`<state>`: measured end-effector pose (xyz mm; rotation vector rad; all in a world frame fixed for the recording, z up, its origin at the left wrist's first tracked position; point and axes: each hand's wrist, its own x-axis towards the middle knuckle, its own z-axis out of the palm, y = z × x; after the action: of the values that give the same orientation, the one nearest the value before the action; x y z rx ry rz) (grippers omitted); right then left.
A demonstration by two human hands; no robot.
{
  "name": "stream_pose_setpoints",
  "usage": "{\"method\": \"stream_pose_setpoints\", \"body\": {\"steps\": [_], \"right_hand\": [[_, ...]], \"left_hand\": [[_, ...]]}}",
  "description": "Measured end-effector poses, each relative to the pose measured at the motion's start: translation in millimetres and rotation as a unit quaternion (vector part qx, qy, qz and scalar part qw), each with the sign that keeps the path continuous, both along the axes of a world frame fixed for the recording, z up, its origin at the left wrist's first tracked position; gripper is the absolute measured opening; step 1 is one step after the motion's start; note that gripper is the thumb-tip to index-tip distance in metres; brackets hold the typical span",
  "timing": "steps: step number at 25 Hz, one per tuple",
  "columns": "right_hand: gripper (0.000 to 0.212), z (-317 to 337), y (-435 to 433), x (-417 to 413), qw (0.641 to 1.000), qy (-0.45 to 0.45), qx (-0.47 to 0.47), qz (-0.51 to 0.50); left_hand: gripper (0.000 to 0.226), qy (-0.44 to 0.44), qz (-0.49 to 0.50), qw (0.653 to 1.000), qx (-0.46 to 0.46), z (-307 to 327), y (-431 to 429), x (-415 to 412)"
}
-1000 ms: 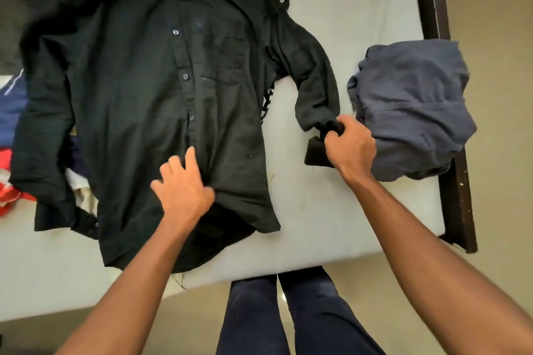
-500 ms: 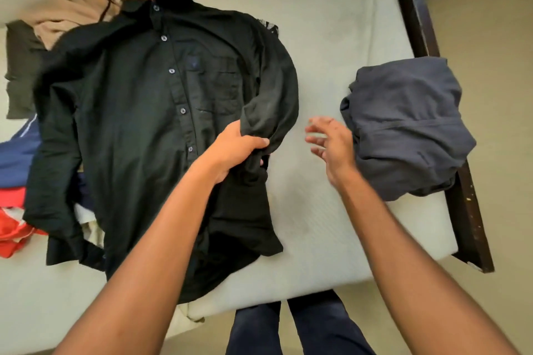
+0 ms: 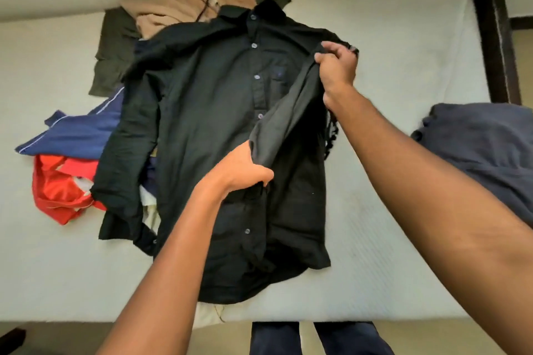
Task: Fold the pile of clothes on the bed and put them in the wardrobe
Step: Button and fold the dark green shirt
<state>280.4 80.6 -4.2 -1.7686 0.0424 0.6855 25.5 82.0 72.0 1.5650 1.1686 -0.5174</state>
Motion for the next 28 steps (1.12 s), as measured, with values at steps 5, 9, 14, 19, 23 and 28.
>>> {"method": "stream_pose_setpoints", "body": {"steps": [5, 9, 14, 19, 23, 28], "right_hand": [[0.061, -14.1, 56.4, -41.8, 0.979, -0.014, -0.062, 0.192], [0.061, -43.6, 15.5, -69.3, 0.962, -0.125, -0.169, 0.177], [0.076, -64.9, -121.9, -130.7, 0.980, -0.031, -0.159, 0.114], [0.037, -68.9, -247.9, -177.1, 0.928, 0.125, -0.217, 0.277], [0.024, -52.3, -299.9, -179.1, 0.943, 0.080, -0.243, 0.212], [0.015, -39.0, -354.9, -197.0, 0.934, 0.005, -0.307, 0.182]], "left_hand": [[0.024, -0.151, 0.301, 0.911, -0.240, -19.6, 73.6, -83.9], [0.074, 0.058, 0.128, 0.985, -0.095, -75.9, 89.4, -126.1], [0.076, 0.097, 0.015, 0.982, 0.159, -86.5, 69.0, -121.8], [0.052, -0.148, -0.049, 0.887, 0.434, -69.8, 8.0, -64.3], [0.065, -0.102, -0.300, 0.898, 0.305, -95.9, -51.2, -41.8], [0.095, 0.019, -0.370, 0.874, 0.314, -126.0, -92.0, -74.9]]}}
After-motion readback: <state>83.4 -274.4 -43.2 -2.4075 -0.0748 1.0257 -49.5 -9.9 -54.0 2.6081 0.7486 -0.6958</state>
